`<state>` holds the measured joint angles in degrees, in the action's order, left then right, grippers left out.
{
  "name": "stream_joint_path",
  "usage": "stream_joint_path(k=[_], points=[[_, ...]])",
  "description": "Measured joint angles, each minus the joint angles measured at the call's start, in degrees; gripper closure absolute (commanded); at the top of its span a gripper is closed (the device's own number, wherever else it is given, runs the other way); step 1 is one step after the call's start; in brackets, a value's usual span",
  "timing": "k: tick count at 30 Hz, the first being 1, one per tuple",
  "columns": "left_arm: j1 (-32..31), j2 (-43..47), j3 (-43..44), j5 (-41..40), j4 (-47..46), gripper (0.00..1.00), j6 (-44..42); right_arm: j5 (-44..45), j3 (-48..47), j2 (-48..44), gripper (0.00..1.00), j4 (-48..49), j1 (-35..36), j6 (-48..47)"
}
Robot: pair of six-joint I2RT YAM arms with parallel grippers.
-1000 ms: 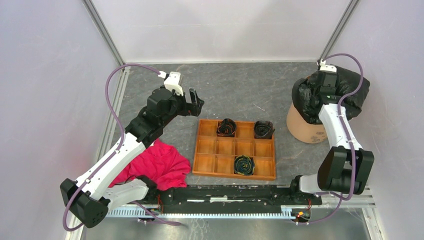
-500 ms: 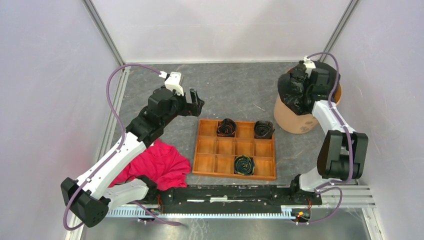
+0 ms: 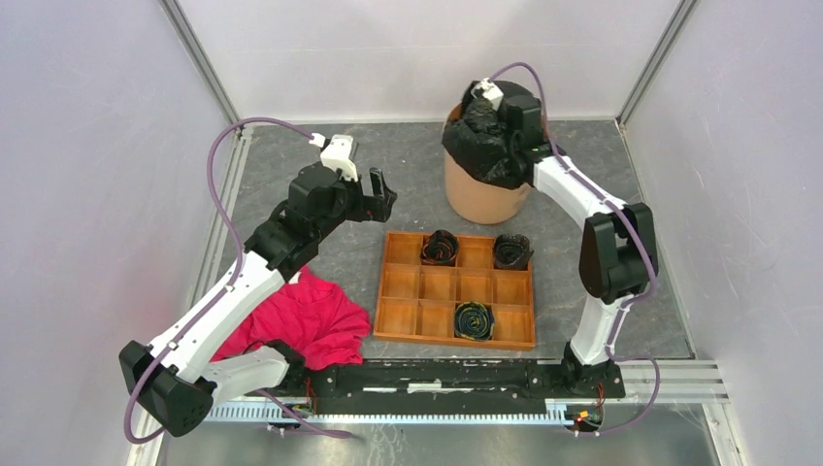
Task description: Put the trash bags into the trash bin
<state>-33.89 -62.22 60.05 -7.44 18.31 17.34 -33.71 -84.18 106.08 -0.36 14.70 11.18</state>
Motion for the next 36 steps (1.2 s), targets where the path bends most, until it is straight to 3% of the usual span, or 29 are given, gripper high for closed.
stream_joint_path(k=[6, 13, 19, 29, 36], points=[[0.0, 0.2, 3.1, 0.0, 2.0, 0.02, 1.1, -0.1, -5.2, 1.4, 1.00, -3.7, 4.6, -0.1], [0.0, 0.5, 6.2, 0.1, 3.8, 0.02, 3.4, 16.9, -20.3, 0.3, 1.00, -20.5, 3.9, -9.3], [0.0, 1.4, 9.5, 0.1, 4.2, 0.01, 4.5, 22.4, -31.8, -3.4, 1.00, -24.9, 3.5, -13.6], [0.0, 0.4, 13.0, 6.4, -5.9, 0.00, 6.1, 18.4, -34.6, -16.0, 1.00, -11.8, 3.6, -9.3], [0.0, -2.1, 6.8, 17.4, -29.2, 0.00, 7.0, 16.1, -34.4, -18.2, 1.00, -2.6, 3.5, -1.7]])
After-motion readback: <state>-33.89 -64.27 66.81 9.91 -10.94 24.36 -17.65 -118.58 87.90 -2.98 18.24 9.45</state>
